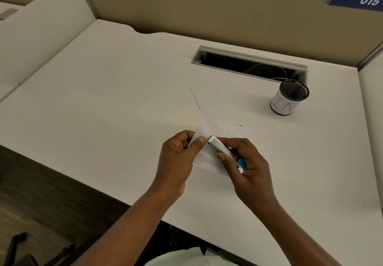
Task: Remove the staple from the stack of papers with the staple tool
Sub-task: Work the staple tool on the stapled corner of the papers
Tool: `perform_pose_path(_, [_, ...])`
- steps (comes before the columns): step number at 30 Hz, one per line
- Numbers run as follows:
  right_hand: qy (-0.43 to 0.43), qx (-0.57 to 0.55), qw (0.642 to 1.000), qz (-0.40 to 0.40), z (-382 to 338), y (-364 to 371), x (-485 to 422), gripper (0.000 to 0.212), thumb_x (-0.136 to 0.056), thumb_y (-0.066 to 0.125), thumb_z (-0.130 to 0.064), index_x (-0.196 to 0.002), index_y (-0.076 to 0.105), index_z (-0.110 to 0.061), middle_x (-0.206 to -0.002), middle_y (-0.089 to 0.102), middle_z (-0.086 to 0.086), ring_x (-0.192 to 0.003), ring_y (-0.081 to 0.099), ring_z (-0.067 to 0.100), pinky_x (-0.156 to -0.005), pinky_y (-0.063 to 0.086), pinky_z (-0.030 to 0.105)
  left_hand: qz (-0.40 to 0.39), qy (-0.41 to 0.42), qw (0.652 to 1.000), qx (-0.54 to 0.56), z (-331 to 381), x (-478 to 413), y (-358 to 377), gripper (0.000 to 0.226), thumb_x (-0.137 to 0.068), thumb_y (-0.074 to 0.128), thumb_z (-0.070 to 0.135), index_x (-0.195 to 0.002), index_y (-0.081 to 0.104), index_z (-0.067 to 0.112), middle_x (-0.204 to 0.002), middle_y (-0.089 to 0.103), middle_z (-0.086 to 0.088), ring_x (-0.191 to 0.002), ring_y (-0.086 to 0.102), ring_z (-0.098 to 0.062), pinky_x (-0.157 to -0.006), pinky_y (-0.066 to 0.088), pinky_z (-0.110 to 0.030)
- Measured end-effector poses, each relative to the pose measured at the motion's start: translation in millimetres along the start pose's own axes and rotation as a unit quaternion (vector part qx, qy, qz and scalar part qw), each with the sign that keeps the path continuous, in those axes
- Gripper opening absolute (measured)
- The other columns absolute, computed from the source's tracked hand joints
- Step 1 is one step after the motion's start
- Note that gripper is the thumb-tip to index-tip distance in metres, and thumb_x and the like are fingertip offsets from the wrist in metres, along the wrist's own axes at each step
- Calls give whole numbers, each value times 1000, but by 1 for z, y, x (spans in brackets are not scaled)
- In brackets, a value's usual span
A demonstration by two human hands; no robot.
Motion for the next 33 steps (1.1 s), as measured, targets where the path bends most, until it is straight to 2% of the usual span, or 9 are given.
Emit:
perform_pose_path(4, [13, -18, 1000, -5, 4, -1, 1, 25, -96, 66, -23, -120, 67, -30, -114, 69, -11, -110, 64, 12, -87, 51, 16, 5, -13, 1000, 18, -3, 1, 4, 14, -94, 67, 17, -86, 77, 16, -81, 76, -1, -76, 68, -14, -72, 56, -27])
perform_pose_path(7, [46, -58, 997, -12, 11, -2, 3, 27, -97, 67, -16, -120, 69, -29, -115, 70, -12, -110, 65, 12, -87, 50, 14, 1, -21, 999, 32, -3, 2, 7, 15, -94, 66, 15, -85, 78, 17, -80, 77, 1, -75, 70, -12, -68, 55, -23])
perform_pose_path(11, [100, -102, 990, -18, 24, -4, 4, 27, -98, 65, -22, -123, 68, -30, -118, 72, -14, -110, 66, 14, -91, 56, 30, -4, -30, 998, 55, -6, 3, 9, 16, -95, 66, 13, -85, 78, 16, -80, 78, 1, -73, 71, -10, -64, 54, -18])
perform_pose_path(16, [120, -88, 989, 10, 40, -18, 5, 32, -94, 62, -38, -125, 66, -36, -123, 71, -15, -108, 67, 17, -92, 57, 40, 10, -48, 997, 63, -13, 1, 8, 17, -94, 67, 14, -83, 79, 17, -83, 79, 2, -76, 72, -9, -67, 55, -19])
perform_pose_path(19, [132, -68, 988, 39, 65, -32, 5, 34, -95, 59, -37, -129, 64, -35, -126, 70, -11, -110, 66, 17, -94, 56, 47, 24, -62, 996, 58, -18, -1, 5, 17, -93, 67, 15, -81, 78, 20, -85, 79, 5, -77, 71, -7, -72, 55, -22])
perform_pose_path(22, [168, -10, 983, 79, 106, -52, 4, 37, -98, 52, -24, -132, 61, -32, -129, 67, -8, -114, 63, 24, -99, 52, 49, 37, -71, 995, 57, -21, -2, 2, 16, -93, 67, 15, -83, 78, 20, -84, 80, 7, -75, 71, -3, -73, 54, -23])
perform_pose_path(26, [163, 196, 959, 121, 149, -82, 2, 50, -96, 52, 2, -142, 55, -15, -127, 58, 18, -116, 56, 37, -99, 49, 53, 47, -79, 994, 52, -24, -4, -2, 15, -93, 68, 15, -83, 78, 20, -85, 80, 7, -76, 70, -5, -78, 56, -28])
perform_pose_path(30, [179, 318, 921, 136, 182, -100, 8, 54, -93, 53, 8, -144, 55, -10, -128, 53, 28, -110, 51, 50, -95, 46, 55, 53, -83, 994, 48, -26, -6, -5, 16, -92, 68, 15, -81, 78, 21, -84, 80, 7, -80, 70, -11, -80, 57, -30])
perform_pose_path(33, [178, 364, 904, 139, 194, -107, 7, 55, -91, 56, 7, -145, 54, -8, -127, 53, 30, -105, 53, 52, -93, 48, 56, 53, -83, 994, 45, -26, -7, -6, 15, -92, 68, 14, -82, 78, 20, -85, 80, 6, -84, 70, -15, -80, 56, -30])
Point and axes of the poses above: each hand's wrist, its own x-axis away from the middle knuckle, its own y-axis out of the palm, z = x × y, the point moved 8 cm from there along -x, towards the middle knuckle
